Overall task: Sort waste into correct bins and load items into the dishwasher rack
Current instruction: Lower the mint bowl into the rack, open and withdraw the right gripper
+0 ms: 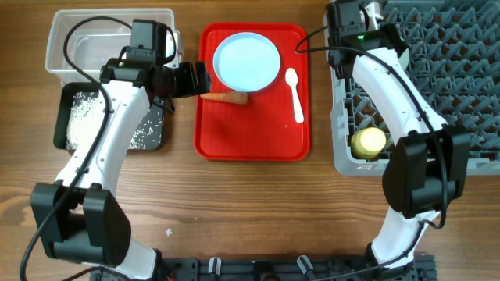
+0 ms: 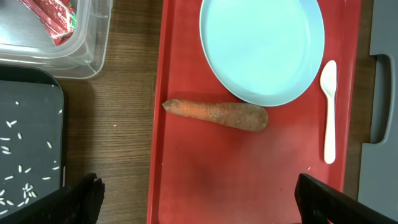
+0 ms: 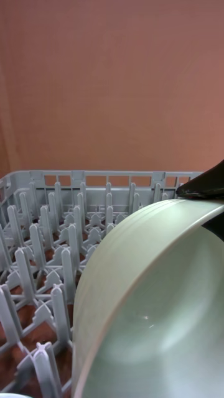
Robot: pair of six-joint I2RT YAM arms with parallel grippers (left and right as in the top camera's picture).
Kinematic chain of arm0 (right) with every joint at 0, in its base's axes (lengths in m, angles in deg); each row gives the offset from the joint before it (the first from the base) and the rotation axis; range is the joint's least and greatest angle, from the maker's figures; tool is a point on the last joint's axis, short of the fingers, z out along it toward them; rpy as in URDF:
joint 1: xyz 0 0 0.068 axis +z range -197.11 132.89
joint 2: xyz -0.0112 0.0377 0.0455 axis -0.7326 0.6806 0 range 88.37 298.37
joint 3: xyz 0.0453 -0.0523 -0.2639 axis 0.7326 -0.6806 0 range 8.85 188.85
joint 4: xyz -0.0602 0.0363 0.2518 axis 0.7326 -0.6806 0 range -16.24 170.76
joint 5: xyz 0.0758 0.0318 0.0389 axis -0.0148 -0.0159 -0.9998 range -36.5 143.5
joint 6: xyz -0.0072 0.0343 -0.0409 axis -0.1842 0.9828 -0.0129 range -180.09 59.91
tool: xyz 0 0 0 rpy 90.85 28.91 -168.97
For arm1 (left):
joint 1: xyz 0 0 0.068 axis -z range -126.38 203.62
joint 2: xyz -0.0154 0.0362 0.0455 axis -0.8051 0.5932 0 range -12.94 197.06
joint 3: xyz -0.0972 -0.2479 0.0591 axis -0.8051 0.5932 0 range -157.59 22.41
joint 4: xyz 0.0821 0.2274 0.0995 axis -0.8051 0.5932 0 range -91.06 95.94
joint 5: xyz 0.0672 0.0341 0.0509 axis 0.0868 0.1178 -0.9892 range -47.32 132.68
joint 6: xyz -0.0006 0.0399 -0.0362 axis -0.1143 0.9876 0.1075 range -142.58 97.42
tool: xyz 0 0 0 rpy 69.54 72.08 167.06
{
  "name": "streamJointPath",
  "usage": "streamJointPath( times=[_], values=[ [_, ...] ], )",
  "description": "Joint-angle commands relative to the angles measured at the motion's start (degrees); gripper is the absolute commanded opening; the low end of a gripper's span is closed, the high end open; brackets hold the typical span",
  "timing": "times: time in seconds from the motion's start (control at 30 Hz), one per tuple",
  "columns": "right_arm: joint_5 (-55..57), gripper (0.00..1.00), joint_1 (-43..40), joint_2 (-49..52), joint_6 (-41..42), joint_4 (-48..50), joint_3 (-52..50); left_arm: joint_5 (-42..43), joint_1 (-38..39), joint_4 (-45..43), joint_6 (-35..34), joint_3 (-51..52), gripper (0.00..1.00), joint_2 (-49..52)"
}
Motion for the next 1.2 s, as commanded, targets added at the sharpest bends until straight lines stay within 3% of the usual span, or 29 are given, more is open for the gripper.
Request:
streamJointPath(
  times=[0.0, 0.13, 0.6, 0.93, 1.17],
  values=[
    [2.7, 0.04, 0.0, 2.6, -3.4, -0.8, 0.2, -0.2, -0.3, -0.2, 0.1, 0.0, 1.0, 0.1],
    [5.8, 0.04, 0.0, 4.2, -8.6, -4.7, 0.2, -0.2, -0.3, -0.2, 0.1, 0.0, 1.0, 0.1],
    [6.1, 0.04, 3.1, 4.3, -8.6, -6.5, 0.2, -0.2, -0.3, -0.2, 0.1, 0.0, 1.0, 0.1],
    [-6.0, 0.04, 4.9, 4.3, -8.7, -7.6, 0.2, -0.2, -0.3, -0.2, 0.1, 0.0, 1.0, 0.1],
    [12.3, 0.04, 4.5, 4.3, -9.3, -1.8, 0.2, -0.2, -0.3, -0.2, 0.1, 0.0, 1.0, 0.1]
  ],
)
